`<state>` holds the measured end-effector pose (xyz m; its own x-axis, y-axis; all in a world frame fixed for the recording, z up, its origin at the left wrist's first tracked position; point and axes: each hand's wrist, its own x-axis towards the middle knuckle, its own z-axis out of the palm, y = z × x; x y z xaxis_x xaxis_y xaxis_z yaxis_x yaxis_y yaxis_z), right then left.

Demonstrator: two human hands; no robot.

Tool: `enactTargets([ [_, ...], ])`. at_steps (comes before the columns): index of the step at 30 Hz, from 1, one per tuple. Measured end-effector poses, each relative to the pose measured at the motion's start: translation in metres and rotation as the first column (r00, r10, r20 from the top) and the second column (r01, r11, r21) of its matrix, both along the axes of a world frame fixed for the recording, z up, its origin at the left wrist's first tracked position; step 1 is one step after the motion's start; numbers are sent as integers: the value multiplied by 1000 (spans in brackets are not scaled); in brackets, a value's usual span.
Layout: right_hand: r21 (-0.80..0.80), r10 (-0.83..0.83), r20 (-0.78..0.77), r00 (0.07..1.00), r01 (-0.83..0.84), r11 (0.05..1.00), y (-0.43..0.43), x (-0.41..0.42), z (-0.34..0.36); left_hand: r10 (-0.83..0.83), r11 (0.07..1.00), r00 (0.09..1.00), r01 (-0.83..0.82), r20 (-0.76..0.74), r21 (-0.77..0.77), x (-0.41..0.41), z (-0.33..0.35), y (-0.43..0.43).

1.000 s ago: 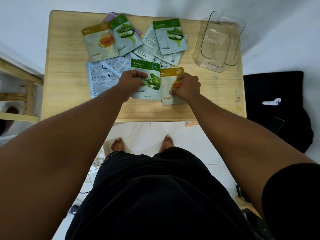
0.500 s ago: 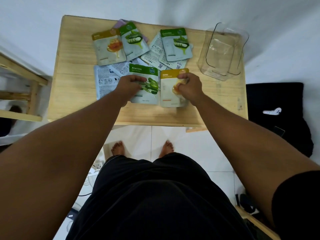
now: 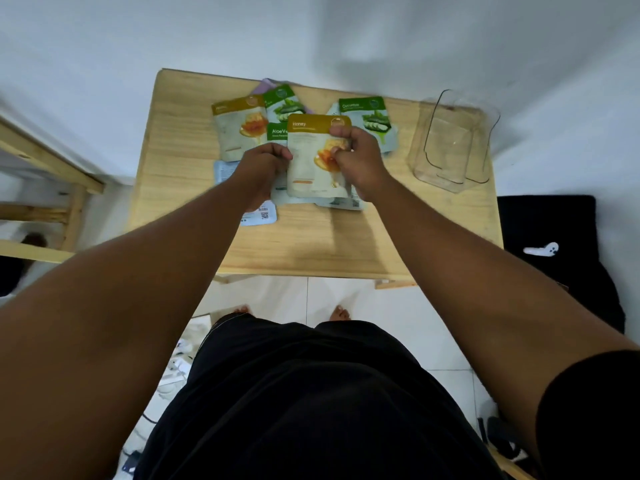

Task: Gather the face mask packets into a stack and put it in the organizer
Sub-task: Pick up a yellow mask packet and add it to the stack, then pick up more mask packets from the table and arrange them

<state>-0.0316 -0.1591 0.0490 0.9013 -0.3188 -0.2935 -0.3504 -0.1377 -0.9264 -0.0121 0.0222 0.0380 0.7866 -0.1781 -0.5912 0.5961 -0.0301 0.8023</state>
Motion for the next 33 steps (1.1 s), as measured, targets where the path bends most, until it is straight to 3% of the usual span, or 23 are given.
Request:
enactTargets([
  [5,-44,53,19,998,-53,998,26,10,-9,-30,987,998,21,-53,-161,15,8,23],
  [11,-57,-54,14,998,54,997,32,18,-16,-131,982,991,129,0,-139,30,6,30],
  [16,-260,-175,-19,984,164,952,-7,31,-23,-88,993,994,83,-57,-88,40,-1,1],
  [22,-521,-26,-78,997,-18,854,-71,68,-44,39,999,998,-39,-45,-4,65,-13,-30],
  [25,-598,39,-195,980,-151,787,-90,88,-55,129,991,991,-127,-38,45,78,-22,-40],
  [29,-618,24,-392,920,-282,734,-101,101,-63,167,984,984,-162,-56,78,83,-35,-48],
  [33,-605,6,-405,914,-273,748,-106,110,-64,119,989,992,-115,-39,89,84,-38,-51],
])
